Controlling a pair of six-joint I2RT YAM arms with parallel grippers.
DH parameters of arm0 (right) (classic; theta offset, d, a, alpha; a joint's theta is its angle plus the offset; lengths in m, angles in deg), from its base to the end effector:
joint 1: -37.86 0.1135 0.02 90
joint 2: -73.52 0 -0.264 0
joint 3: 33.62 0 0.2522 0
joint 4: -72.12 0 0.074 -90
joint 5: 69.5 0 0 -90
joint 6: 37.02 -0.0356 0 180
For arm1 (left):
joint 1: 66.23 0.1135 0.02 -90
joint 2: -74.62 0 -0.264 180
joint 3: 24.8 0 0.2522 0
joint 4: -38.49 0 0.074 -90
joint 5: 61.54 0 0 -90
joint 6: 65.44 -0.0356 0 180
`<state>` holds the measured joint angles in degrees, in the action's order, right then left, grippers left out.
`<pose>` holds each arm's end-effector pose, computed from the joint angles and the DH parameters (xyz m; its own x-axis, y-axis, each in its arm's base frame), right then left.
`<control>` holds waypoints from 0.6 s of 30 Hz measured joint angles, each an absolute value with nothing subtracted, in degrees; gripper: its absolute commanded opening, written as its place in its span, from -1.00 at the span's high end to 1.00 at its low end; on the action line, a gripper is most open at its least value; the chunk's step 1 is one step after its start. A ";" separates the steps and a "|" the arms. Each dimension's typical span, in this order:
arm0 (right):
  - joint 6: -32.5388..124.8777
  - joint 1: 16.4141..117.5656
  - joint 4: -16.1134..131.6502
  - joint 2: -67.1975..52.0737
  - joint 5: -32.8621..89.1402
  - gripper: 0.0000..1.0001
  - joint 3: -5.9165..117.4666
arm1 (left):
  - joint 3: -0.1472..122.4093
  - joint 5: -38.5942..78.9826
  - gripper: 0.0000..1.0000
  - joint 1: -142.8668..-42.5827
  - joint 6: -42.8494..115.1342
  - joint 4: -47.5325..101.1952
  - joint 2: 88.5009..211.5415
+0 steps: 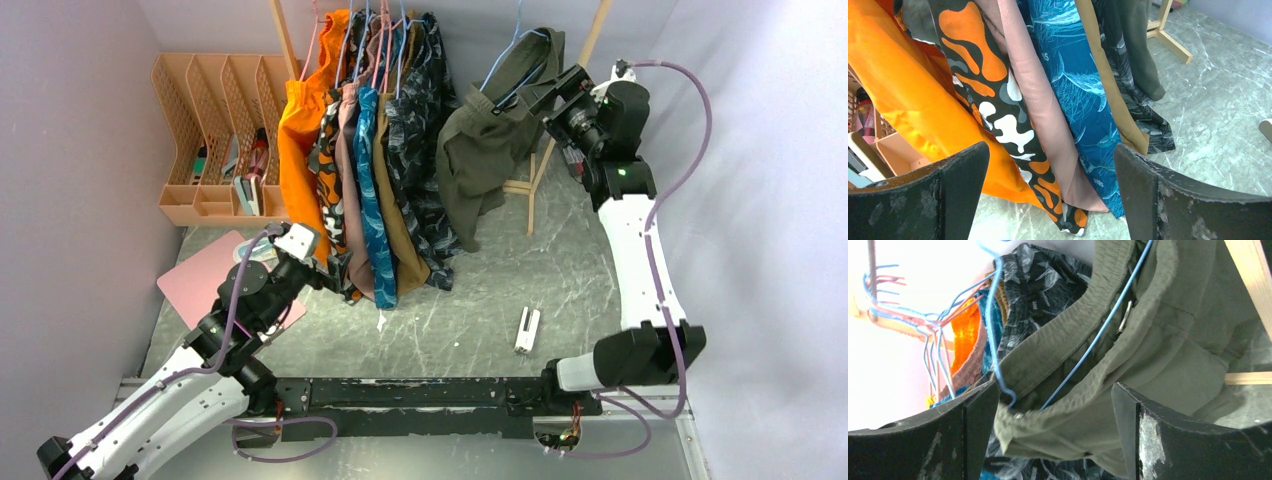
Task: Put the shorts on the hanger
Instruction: Adjust the shorts on the hanger.
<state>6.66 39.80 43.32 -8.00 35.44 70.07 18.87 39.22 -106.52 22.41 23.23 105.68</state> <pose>0.3218 0.0201 0.4573 -0.2884 0.6894 -0.6645 -0.1159 0.6637 0.7389 0.1178 -0.0912 0.2997 -0.0167 0.0625 -0.9979 0.4940 0.8682 0.0461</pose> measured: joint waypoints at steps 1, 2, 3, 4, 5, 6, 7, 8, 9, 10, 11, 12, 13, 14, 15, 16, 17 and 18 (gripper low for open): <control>8.01 40.19 42.27 -6.66 34.72 -0.77 70.12 | 18.87 39.22 -0.96 -106.52 22.41 23.21 105.71; 9.46 40.78 40.98 -5.24 33.78 -0.77 70.36 | 18.87 39.22 -0.95 -106.52 22.41 23.21 105.71; 10.77 41.66 39.64 -3.97 32.84 -0.78 70.86 | 18.87 39.22 -0.95 -106.52 22.41 23.21 105.73; 12.17 42.86 38.35 -2.79 31.79 -0.78 71.60 | 18.87 39.22 -0.95 -106.52 22.41 23.23 105.75; 13.54 44.17 37.17 -1.72 30.87 -0.77 72.39 | 18.87 39.22 -0.95 -106.52 22.41 23.21 105.88; 14.85 45.48 36.19 -0.59 29.99 -0.77 72.91 | 18.89 39.22 -0.95 -106.52 22.43 23.25 106.08; 16.01 46.55 35.42 0.48 29.54 -0.76 73.09 | 18.89 39.22 -0.95 -106.52 22.48 23.23 106.43; 16.87 47.21 34.77 1.47 29.21 -0.75 73.07 | 19.05 39.20 -0.95 -106.52 22.52 23.14 107.04; 17.83 47.64 34.33 2.74 28.97 -0.75 72.61 | 19.44 38.94 -0.95 -106.52 22.52 23.03 107.96; 18.66 47.71 34.24 4.05 28.81 -0.75 71.67 | 20.10 38.54 -0.95 -106.52 22.54 22.95 108.94; 19.23 47.69 34.14 5.23 28.79 -0.74 70.55 | 21.39 37.93 -0.95 -106.52 22.61 22.68 110.32; 19.66 47.69 34.07 6.36 29.01 -0.74 69.22 | 23.35 37.08 -0.95 -106.52 22.69 22.68 112.07; 19.93 47.71 34.07 7.24 29.30 -0.74 67.97 | 25.34 36.31 -0.95 -106.52 22.87 22.86 113.82; 20.10 47.78 34.11 7.81 29.69 -0.74 66.79 | 28.18 35.09 -0.95 -106.52 23.00 23.10 115.91; 20.25 47.97 34.11 8.18 30.06 -0.74 65.63 | 30.79 33.78 -0.95 -106.52 23.11 23.54 117.75; 20.30 48.12 34.07 8.24 30.24 -0.74 64.74 | 34.09 32.07 -0.95 -106.52 23.35 24.30 120.04; 20.38 48.23 34.07 8.26 30.37 -0.74 63.65 | 37.36 30.39 -0.95 -106.52 23.63 25.42 122.36; 20.47 48.32 34.03 8.24 30.39 -0.74 62.55 | 40.21 28.97 -0.95 -106.52 24.01 26.38 124.46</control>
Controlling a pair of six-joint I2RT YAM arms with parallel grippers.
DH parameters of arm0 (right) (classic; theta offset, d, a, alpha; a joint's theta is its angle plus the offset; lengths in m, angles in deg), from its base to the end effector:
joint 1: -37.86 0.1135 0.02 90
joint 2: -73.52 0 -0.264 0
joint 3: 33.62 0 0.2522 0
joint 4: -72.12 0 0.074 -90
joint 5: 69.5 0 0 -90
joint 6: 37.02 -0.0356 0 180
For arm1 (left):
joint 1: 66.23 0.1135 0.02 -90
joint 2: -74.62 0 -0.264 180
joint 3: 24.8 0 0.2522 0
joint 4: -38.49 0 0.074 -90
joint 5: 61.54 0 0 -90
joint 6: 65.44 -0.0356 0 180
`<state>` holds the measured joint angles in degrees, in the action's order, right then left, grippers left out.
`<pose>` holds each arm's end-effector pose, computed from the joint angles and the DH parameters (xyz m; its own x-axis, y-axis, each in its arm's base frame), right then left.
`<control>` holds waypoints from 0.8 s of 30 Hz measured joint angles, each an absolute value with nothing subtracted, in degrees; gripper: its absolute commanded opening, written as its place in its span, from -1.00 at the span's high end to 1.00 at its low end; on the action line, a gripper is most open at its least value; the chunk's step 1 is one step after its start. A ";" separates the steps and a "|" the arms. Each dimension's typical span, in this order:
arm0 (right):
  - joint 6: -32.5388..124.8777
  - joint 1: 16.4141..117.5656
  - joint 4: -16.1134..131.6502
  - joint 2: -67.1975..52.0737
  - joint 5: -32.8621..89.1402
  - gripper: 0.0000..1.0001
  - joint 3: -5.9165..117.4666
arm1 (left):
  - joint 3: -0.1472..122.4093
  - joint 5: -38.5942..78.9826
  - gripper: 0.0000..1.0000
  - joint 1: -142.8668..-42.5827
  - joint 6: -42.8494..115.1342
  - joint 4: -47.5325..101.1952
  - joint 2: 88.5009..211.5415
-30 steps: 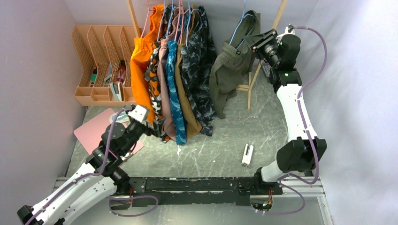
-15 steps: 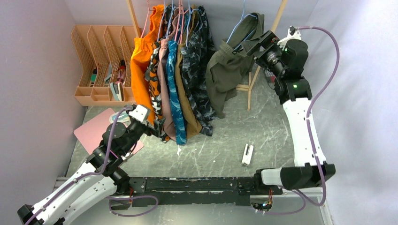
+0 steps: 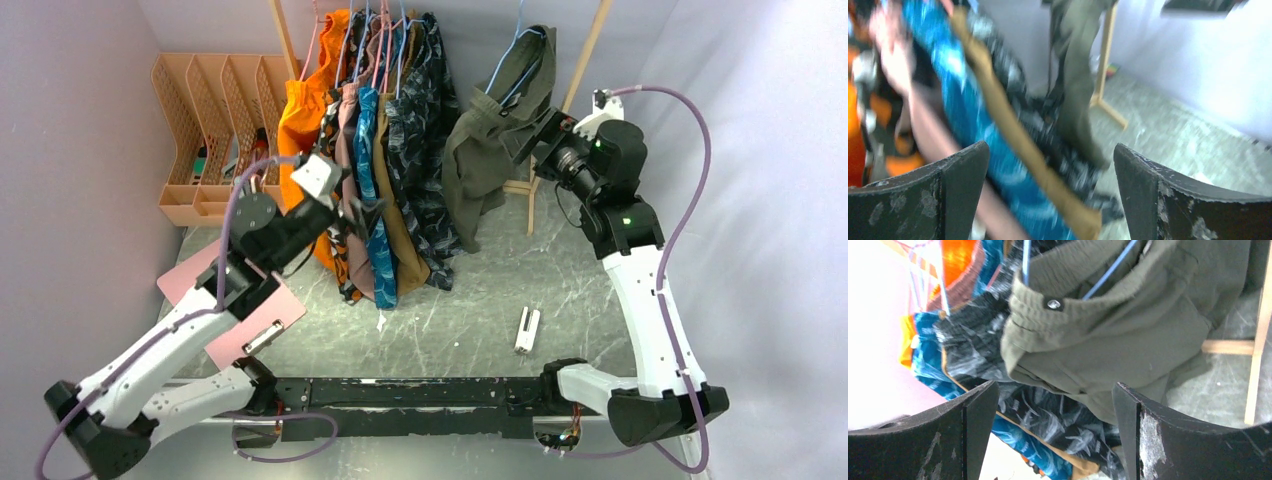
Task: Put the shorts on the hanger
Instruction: Adjust the shorts on the hanger.
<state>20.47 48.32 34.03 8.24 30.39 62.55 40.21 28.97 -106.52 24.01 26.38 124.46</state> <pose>0.2292 0.0485 0.4691 -0.2901 0.4848 -0.8251 -0.2259 0.8031 0.5514 0.1547 -0.1308 0.3871 0.0469 -0.0271 -0.9985 0.6394 0.7688 0.0091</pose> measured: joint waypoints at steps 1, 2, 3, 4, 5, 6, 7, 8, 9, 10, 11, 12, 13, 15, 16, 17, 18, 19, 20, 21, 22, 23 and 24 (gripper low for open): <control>20.54 48.39 33.87 8.26 30.34 -0.74 61.57 | 43.37 27.35 -0.96 -106.54 24.53 27.60 126.91; 20.60 48.41 33.59 8.29 30.28 -0.74 60.78 | 46.24 25.95 -0.95 -106.56 25.05 28.67 129.38; 20.73 48.45 33.44 8.46 30.10 -0.74 60.02 | 49.32 24.44 -0.95 -106.56 25.69 29.66 132.28; 20.89 48.45 33.28 8.79 29.95 -0.74 59.36 | 52.05 23.07 -0.95 -106.58 26.37 30.68 135.13; 21.04 48.45 33.13 9.25 29.71 -0.74 58.84 | 54.26 22.00 -0.95 -106.63 27.07 31.69 137.84; 21.19 48.45 33.09 9.73 29.45 -0.74 58.49 | 55.75 21.12 -0.95 -106.72 27.68 32.61 140.13; 21.48 48.50 32.93 10.65 28.88 -0.75 58.05 | 56.88 20.18 -0.96 -106.87 28.44 33.53 142.45; 22.00 48.65 32.65 12.26 27.79 -0.75 57.42 | 57.49 19.59 -0.95 -107.13 28.92 34.29 144.39; 22.18 48.78 32.39 12.99 27.44 -0.75 57.26 | 58.00 19.13 -0.95 -107.61 29.32 34.90 146.36; 22.46 49.06 32.34 14.34 26.54 -0.74 56.87 | 58.43 18.96 -0.95 -108.46 29.54 35.49 148.63; 22.64 49.33 32.28 15.50 25.82 -0.74 56.45 | 58.83 19.00 -0.95 -109.25 29.51 35.71 150.36; 22.72 49.63 32.36 16.94 24.99 -0.74 55.78 | 59.26 19.05 -0.95 -110.06 29.47 35.80 151.82; 22.74 50.00 32.47 18.71 24.05 -0.74 54.66 | 59.94 19.16 -0.95 -111.11 29.36 35.84 153.64; 22.55 50.29 32.74 21.62 22.74 -0.74 52.30 | 61.23 19.51 -0.95 -112.90 29.08 36.21 156.63; 22.35 50.33 32.87 22.76 22.24 -0.74 51.19 | 61.60 19.99 -0.95 -113.60 29.05 36.69 157.92; 22.11 50.35 33.13 24.15 21.62 -0.74 49.66 | 61.78 20.69 -0.95 -114.26 29.05 37.42 159.06; 21.87 50.40 33.15 25.42 20.95 -0.74 48.19 | 61.80 21.43 -0.91 -114.67 29.08 37.96 159.93; 21.54 50.42 33.15 26.49 20.40 -0.74 46.99 | 61.80 22.26 -0.85 -114.87 29.14 38.38 160.65; 21.26 50.46 33.13 27.35 19.88 -0.74 46.09 | 62.08 23.64 -0.81 -114.93 29.54 38.66 161.64; 21.06 50.49 33.06 28.15 19.50 -0.74 45.37 | 62.76 25.41 -0.79 -114.91 29.99 38.71 162.91; 20.89 50.49 32.93 28.83 19.15 -0.74 44.96 | 63.42 26.83 -0.78 -114.91 30.39 38.64 164.04; 20.84 50.55 32.78 29.44 18.83 -0.74 44.72 | 64.07 28.38 -0.78 -114.91 30.89 38.64 165.27; 20.82 50.64 32.67 29.88 18.50 -0.74 44.63 | 64.60 29.78 -0.77 -114.89 31.44 38.66 166.47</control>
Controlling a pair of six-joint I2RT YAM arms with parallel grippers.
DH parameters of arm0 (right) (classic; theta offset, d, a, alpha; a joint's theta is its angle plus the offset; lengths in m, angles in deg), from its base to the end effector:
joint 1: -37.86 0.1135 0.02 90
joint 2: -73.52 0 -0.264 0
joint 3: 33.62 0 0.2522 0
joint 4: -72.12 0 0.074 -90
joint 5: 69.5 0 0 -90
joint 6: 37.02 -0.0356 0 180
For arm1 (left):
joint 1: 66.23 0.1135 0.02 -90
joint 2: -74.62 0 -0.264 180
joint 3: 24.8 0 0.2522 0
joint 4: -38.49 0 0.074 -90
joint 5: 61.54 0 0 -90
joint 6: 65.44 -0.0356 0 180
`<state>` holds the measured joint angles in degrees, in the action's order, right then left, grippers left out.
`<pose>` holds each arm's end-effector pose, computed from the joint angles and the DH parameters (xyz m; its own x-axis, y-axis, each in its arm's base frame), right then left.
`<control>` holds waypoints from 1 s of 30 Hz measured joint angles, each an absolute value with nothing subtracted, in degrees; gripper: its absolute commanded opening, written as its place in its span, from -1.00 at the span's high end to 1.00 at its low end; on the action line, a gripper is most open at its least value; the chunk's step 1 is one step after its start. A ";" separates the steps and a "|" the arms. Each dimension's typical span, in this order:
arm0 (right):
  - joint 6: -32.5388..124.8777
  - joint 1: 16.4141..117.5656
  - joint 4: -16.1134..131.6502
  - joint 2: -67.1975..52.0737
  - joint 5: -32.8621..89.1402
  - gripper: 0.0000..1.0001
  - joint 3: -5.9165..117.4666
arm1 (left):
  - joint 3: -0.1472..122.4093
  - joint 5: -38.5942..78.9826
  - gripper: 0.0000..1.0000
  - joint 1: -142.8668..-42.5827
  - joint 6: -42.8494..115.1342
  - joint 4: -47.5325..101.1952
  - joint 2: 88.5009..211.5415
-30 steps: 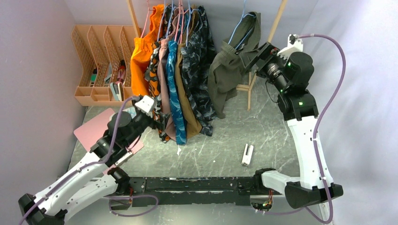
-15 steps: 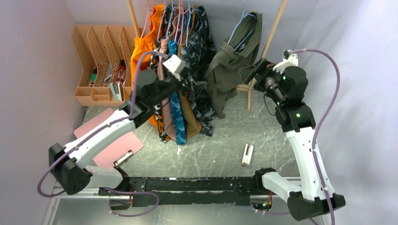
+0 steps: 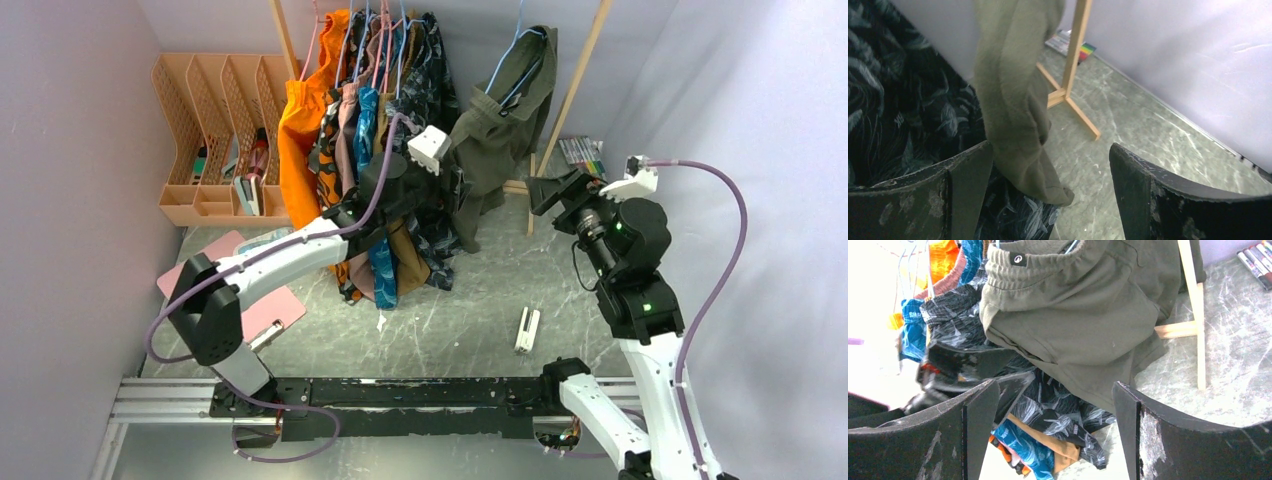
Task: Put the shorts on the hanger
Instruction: Adjust the shorts on the hanger.
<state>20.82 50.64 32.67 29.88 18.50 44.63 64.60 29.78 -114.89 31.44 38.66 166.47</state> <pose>0.1424 0.0310 0.4297 -0.1693 0.5071 -0.8451 -0.1146 0.8415 0.5279 0.2582 -0.2923 0.3622 -0.1142 -0.0515 -0.9921 0.7270 0.6763 -0.1188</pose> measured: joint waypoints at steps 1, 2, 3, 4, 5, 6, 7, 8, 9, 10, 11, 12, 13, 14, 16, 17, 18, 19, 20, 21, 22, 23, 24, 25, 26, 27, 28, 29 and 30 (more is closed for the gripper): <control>20.84 50.75 32.39 30.60 18.10 -0.74 44.61 | 64.90 31.02 -0.77 -114.78 32.01 38.64 167.50; 20.87 50.81 32.21 31.04 17.86 -0.74 44.61 | 65.01 31.81 -0.76 -114.74 32.46 38.64 168.22; 20.91 50.97 32.02 31.65 17.45 -0.74 44.61 | 65.10 32.86 -0.76 -114.74 33.03 38.53 168.98; 20.93 51.16 31.82 32.18 17.08 -0.74 44.61 | 65.30 33.82 -0.75 -114.76 33.71 38.29 169.90; 21.00 51.38 31.56 32.72 16.75 -0.74 44.61 | 65.54 34.54 -0.75 -114.76 34.26 38.18 170.73; 21.08 51.53 31.34 33.07 16.51 -0.74 44.61 | 65.84 35.11 -0.75 -114.76 34.78 38.03 171.52; 21.22 51.71 31.05 33.53 16.16 -0.74 44.61 | 66.08 35.64 -0.76 -114.80 35.28 37.90 172.28; 21.32 51.86 30.81 33.86 15.90 -0.74 44.61 | 66.15 36.14 -0.77 -114.82 35.94 37.79 172.98; 21.41 51.99 30.64 34.17 15.55 -0.74 44.56 | 66.15 36.71 -0.77 -114.89 36.51 37.44 173.57; 21.56 52.10 30.55 34.41 15.26 -0.74 44.41 | 66.15 37.14 -0.78 -115.02 36.92 37.35 173.90; 21.70 52.23 30.49 34.62 14.98 -0.74 44.24 | 66.15 37.62 -0.79 -115.24 37.45 37.33 174.25; 21.81 52.37 30.20 34.80 14.70 -0.74 44.08 | 66.15 38.30 -0.78 -115.61 37.99 37.35 174.60; 21.94 52.47 30.11 34.93 14.54 -0.74 43.91 | 66.15 38.83 -0.78 -116.00 38.52 37.35 174.91; 22.05 52.61 30.11 35.11 14.43 -0.74 43.60 | 66.15 39.29 -0.77 -116.38 39.04 37.35 175.28; 22.18 52.74 29.90 35.39 14.21 -0.74 43.03 | 66.15 40.36 -0.77 -116.99 40.38 37.39 176.33; 22.20 52.78 29.85 35.52 14.08 -0.74 42.79 | 66.15 41.03 -0.76 -117.14 41.14 37.42 177.03; 22.24 52.87 29.65 35.70 13.91 -0.74 42.55 | 66.15 41.67 -0.75 -117.32 41.84 37.37 177.88; 22.29 52.96 29.52 35.83 13.73 -0.74 42.40 | 66.15 42.21 -0.74 -117.45 42.69 37.35 178.69; 22.40 53.04 29.24 35.96 13.51 -0.74 42.36 | 66.15 42.72 -0.73 -117.47 43.59 37.33 179.54; 22.50 53.13 29.11 36.09 13.27 -0.74 42.36 | 66.15 43.20 -0.71 -117.47 44.44 37.26 180.44; 22.66 53.26 29.02 36.22 13.03 -0.74 42.36 | 66.15 43.66 -0.69 -117.47 45.16 37.15 181.29; 22.81 53.35 28.89 36.35 12.79 -0.74 42.36 | 66.15 44.05 -0.63 -117.47 45.93 36.83 182.18; 22.99 53.44 28.74 36.50 12.47 -0.74 42.36 | 66.15 44.38 -0.53 -117.47 46.50 36.56 182.86; 23.12 53.48 28.69 36.55 12.25 -0.74 42.36 | 66.15 44.71 -0.41 -117.45 47.00 36.39 183.54; 23.27 53.59 28.58 36.59 12.05 -0.74 42.36 | 66.15 44.90 -0.28 -117.43 47.48 36.19 184.17; 23.38 53.72 28.47 36.64 11.94 -0.74 42.36 | 66.15 45.01 -0.15 -117.38 47.85 36.02 184.72; 23.49 53.83 28.37 36.64 11.88 -0.74 42.36 | 66.15 45.06 0.01 -117.38 48.09 35.86 185.20; 23.55 53.87 28.37 36.66 11.85 -0.74 42.36 | 66.15 45.06 0.17 -117.38 48.20 35.71 185.46; 23.64 53.96 28.34 36.66 11.68 -0.74 42.36 | 66.15 45.03 0.34 -117.38 48.38 35.56 185.70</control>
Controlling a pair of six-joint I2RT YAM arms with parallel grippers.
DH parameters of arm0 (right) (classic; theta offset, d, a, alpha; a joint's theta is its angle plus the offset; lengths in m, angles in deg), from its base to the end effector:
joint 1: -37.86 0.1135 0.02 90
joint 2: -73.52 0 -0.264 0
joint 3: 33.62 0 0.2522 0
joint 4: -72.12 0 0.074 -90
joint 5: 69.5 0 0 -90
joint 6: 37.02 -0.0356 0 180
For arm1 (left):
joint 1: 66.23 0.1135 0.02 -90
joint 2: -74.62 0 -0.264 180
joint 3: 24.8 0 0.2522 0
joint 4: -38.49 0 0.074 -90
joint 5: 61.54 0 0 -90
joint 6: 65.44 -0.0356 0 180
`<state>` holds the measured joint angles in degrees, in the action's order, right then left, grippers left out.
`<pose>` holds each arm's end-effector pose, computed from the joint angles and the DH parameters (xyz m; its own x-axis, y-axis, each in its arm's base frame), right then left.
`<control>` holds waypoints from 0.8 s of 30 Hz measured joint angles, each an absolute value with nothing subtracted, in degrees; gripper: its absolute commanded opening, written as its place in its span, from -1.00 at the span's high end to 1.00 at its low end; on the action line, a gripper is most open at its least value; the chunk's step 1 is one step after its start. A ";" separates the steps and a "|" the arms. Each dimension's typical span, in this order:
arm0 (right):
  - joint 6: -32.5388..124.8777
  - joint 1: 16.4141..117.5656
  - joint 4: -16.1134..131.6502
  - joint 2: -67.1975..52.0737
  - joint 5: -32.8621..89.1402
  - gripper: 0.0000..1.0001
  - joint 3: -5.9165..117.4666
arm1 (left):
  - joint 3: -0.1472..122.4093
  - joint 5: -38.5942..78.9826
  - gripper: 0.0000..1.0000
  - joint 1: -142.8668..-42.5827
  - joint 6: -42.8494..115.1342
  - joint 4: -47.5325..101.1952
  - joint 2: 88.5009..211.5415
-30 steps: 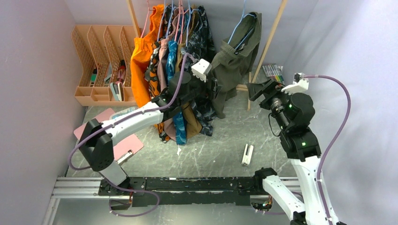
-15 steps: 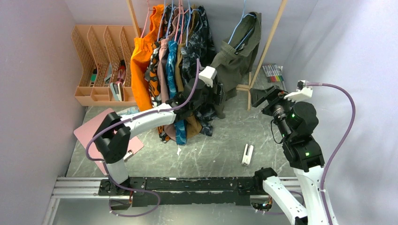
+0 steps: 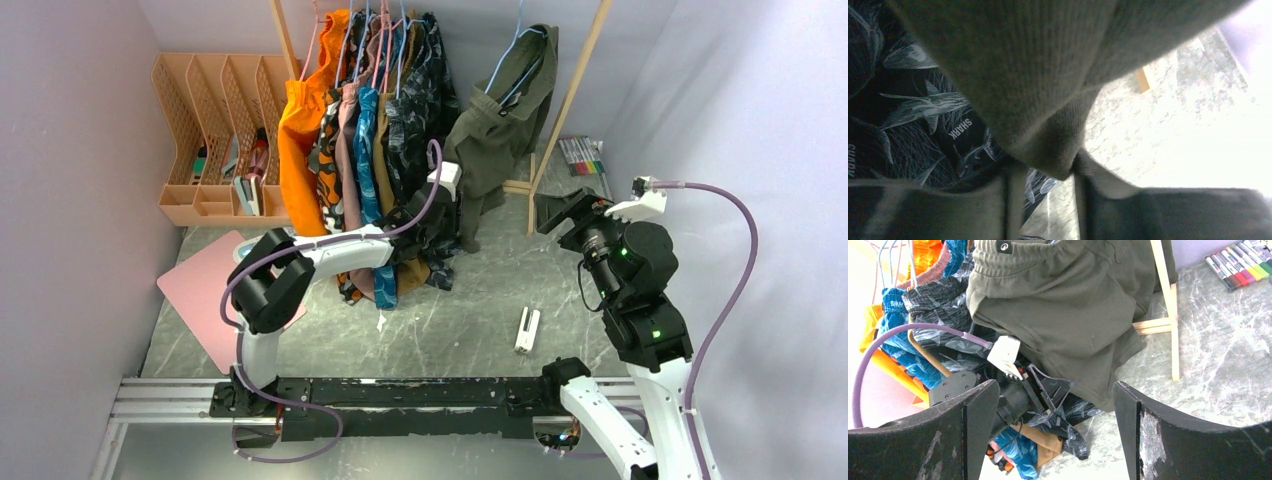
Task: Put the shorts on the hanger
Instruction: Adjust the shorts on the hanger.
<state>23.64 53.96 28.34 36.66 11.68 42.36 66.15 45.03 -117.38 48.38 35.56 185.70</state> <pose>0.1103 0.0262 0.4221 -0.1304 0.4663 -0.8749 -0.0726 0.8756 0.4775 0.2910 -0.3450 0.2307 -0.4598 -0.0463 -0.8868 0.4331 0.8602 -0.2694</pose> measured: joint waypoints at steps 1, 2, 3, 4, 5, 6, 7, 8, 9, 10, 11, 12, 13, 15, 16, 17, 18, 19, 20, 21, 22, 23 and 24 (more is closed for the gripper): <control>23.71 54.00 28.30 36.68 11.59 -0.74 42.36 | 66.15 44.99 0.45 -117.38 48.40 35.49 185.77; 23.77 54.05 28.28 36.72 11.44 -0.74 42.36 | 66.15 44.92 0.59 -117.38 48.53 35.51 185.77; 23.86 54.07 28.26 36.74 11.33 -0.74 42.36 | 66.15 44.77 0.72 -117.43 48.62 35.73 185.68; 23.97 54.09 28.23 36.79 11.07 -0.74 42.36 | 66.13 44.71 0.84 -117.49 48.53 35.86 185.44; 24.19 54.11 28.21 36.79 10.74 -0.74 42.38 | 66.08 44.57 0.86 -117.56 48.55 35.86 185.13; 24.43 54.11 28.19 36.79 10.52 -0.74 42.42 | 66.08 44.44 0.86 -117.73 48.57 35.82 184.78; 24.78 54.18 27.99 36.79 10.17 -0.75 42.55 | 66.08 44.23 0.86 -118.04 48.51 35.60 184.28; 25.11 54.29 27.82 36.77 9.73 -0.75 42.79 | 66.08 43.96 0.86 -118.43 48.49 35.38 183.71; 25.43 54.46 27.60 36.77 9.30 -0.75 43.14 | 66.08 43.68 0.86 -119.02 48.49 34.95 182.95; 25.85 54.57 27.45 36.74 8.92 -0.75 43.62 | 66.08 43.48 0.86 -119.76 48.46 34.42 182.03; 26.24 54.64 27.36 36.74 8.62 -0.75 44.17 | 66.08 43.31 0.86 -120.59 48.40 33.90 180.98; 26.53 54.66 27.34 36.74 8.20 -0.75 44.74 | 66.08 43.20 0.86 -121.40 48.38 33.37 179.93; 26.79 54.70 27.34 36.77 7.90 -0.75 45.20 | 66.08 43.15 0.86 -122.52 48.38 32.63 178.45; 27.31 54.73 27.43 36.92 7.33 -0.75 46.01 | 66.08 43.15 0.86 -123.96 48.38 31.71 175.91; 27.44 54.73 27.56 37.07 7.09 -0.75 46.16 | 66.08 43.15 0.86 -124.64 48.40 31.45 174.67; 27.51 54.73 27.60 37.25 7.00 -0.75 46.16 | 66.08 43.09 0.84 -125.29 48.51 31.16 173.46; 27.53 54.73 27.56 37.42 6.98 -0.75 46.16 | 66.08 42.98 0.81 -125.77 48.70 30.86 172.44; 27.53 54.73 27.58 37.47 6.98 -0.75 46.16 | 66.04 42.78 0.77 -126.04 49.05 30.77 171.76; 27.51 54.73 27.60 37.55 7.00 -0.75 46.12 | 65.82 42.61 0.73 -126.21 49.47 30.86 171.21; 27.47 54.73 27.58 37.60 7.05 -0.75 46.03 | 65.28 42.39 0.70 -126.32 49.91 30.97 170.82; 27.38 54.73 27.58 37.66 7.15 -0.75 45.90 | 64.49 42.15 0.65 -126.45 50.41 30.95 170.60; 27.31 54.73 27.60 37.77 7.22 -0.75 45.66 | 63.61 41.71 0.59 -126.52 50.98 30.90 170.62; 27.29 54.73 27.53 37.79 7.31 -0.75 45.46 | 62.87 41.21 0.48 -126.52 51.26 30.81 170.84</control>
